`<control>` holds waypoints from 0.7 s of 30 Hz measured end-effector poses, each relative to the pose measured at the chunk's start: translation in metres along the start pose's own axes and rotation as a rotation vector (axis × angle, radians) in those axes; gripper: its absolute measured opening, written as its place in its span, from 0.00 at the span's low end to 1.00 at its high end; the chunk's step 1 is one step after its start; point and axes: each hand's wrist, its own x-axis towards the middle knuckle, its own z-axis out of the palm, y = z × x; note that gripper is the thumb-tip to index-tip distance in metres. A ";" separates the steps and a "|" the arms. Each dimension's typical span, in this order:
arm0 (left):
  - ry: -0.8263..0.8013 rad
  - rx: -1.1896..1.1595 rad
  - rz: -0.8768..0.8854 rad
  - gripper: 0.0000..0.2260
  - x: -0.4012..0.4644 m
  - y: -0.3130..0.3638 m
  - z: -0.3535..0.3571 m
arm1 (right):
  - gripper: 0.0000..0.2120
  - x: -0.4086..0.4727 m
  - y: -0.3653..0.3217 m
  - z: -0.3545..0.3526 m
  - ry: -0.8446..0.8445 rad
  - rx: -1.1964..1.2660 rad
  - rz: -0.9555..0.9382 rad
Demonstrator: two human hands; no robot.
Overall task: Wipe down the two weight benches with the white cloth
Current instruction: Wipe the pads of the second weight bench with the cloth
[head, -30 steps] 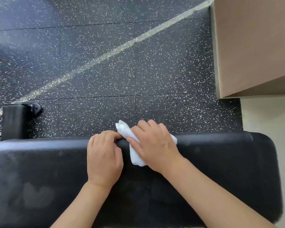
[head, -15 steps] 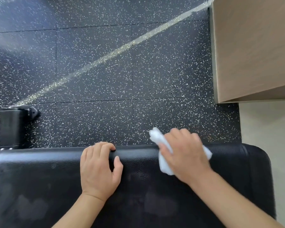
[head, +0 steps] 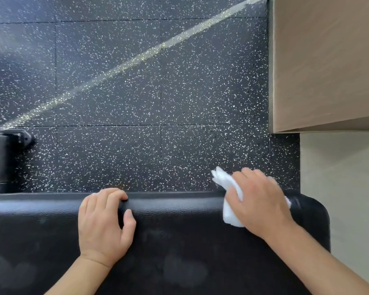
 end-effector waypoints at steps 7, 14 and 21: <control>-0.004 0.017 -0.003 0.14 0.000 0.002 0.001 | 0.10 -0.001 -0.008 -0.004 -0.029 -0.024 0.055; -0.011 0.014 -0.004 0.14 0.002 0.003 0.001 | 0.11 0.027 -0.161 0.030 0.002 0.117 -0.071; 0.021 0.023 0.002 0.14 0.000 0.003 0.003 | 0.08 -0.001 -0.058 0.017 0.133 0.025 -0.103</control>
